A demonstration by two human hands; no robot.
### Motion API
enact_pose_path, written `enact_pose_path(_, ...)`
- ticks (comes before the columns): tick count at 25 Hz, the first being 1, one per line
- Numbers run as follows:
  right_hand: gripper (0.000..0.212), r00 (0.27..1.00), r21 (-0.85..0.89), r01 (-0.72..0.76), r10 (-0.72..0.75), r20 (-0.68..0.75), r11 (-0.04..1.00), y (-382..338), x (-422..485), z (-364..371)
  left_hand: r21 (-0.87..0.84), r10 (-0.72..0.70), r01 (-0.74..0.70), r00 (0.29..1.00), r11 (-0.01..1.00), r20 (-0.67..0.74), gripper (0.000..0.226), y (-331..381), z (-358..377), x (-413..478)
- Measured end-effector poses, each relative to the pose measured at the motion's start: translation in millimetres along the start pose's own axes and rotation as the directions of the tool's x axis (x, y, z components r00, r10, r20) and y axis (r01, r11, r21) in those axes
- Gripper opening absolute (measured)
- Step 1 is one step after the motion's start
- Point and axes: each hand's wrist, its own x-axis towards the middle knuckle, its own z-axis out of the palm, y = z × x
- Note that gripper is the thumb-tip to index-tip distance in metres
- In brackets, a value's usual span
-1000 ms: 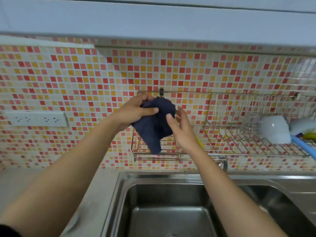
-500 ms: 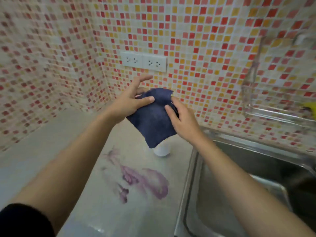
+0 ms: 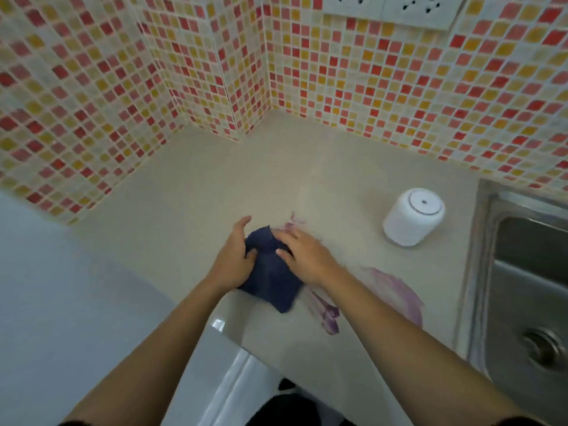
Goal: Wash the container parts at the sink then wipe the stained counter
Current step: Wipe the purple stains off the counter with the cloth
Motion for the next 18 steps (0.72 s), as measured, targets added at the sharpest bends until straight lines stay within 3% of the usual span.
enact_pose_path(2,0.049,0.998,-0.067,-0.063,0.062,-0.012,0.996,2.6,5.0,7.9,0.413,-0.089,0.112,0.993,0.904,-0.075,0.064,-7.4,11.1,9.8)
enact_pose_path(3,0.047,0.994,-0.071,-0.088,0.083,-0.065,0.994,3.8,0.5,7.9,0.562,-0.011,0.092,0.989,0.822,-0.145,0.059,-7.6,13.5,11.7)
enact_pose_path(4,0.044,0.986,-0.066,-0.106,0.096,-0.136,0.992,6.1,-9.2,6.6,0.633,0.168,-0.029,0.973,0.774,-0.160,0.051,-8.2,14.7,12.2)
enact_pose_path(5,0.040,0.973,-0.057,-0.128,0.114,-0.203,0.990,9.0,-25.2,5.6,0.637,0.375,-0.239,0.923,0.733,-0.085,0.046,-11.1,16.6,11.3)
enact_pose_path(6,0.039,0.957,-0.040,-0.156,0.141,-0.255,0.987,14.6,-48.0,7.2,0.636,0.542,-0.454,0.838,0.624,0.065,0.044,-20.3,21.9,9.7)
enact_pose_path(7,0.040,0.937,-0.019,-0.189,0.174,-0.302,0.982,21.7,-76.1,9.5,0.636,0.594,-0.584,0.770,0.505,0.235,0.047,-31.1,28.0,6.9)
enact_pose_path(8,0.044,0.915,0.007,-0.231,0.220,-0.338,0.973,31.4,-106.0,13.0,0.633,0.558,-0.631,0.751,0.449,0.353,0.052,-41.9,33.1,9.1)
enact_pose_path(10,0.059,0.850,0.052,-0.354,0.344,-0.398,0.934,53.7,-164.1,19.8,0.637,0.436,-0.572,0.816,0.516,0.379,0.058,-44.4,40.2,35.5)
enact_pose_path(13,0.074,0.730,0.068,-0.564,0.535,-0.425,0.823,85.8,-212.4,20.0,0.630,0.281,-0.347,0.937,0.695,0.207,0.055,-8.8,55.5,109.5)
enact_pose_path(16,0.078,0.627,0.050,-0.692,0.633,-0.454,0.720,113.7,-220.5,9.4,0.588,0.188,-0.262,0.964,0.765,0.186,0.054,31.2,72.9,160.3)
enact_pose_path(18,0.080,0.626,0.014,-0.712,0.644,-0.440,0.702,135.3,-217.1,-2.9,0.579,0.199,-0.303,0.951,0.757,0.237,0.055,29.5,78.5,145.1)
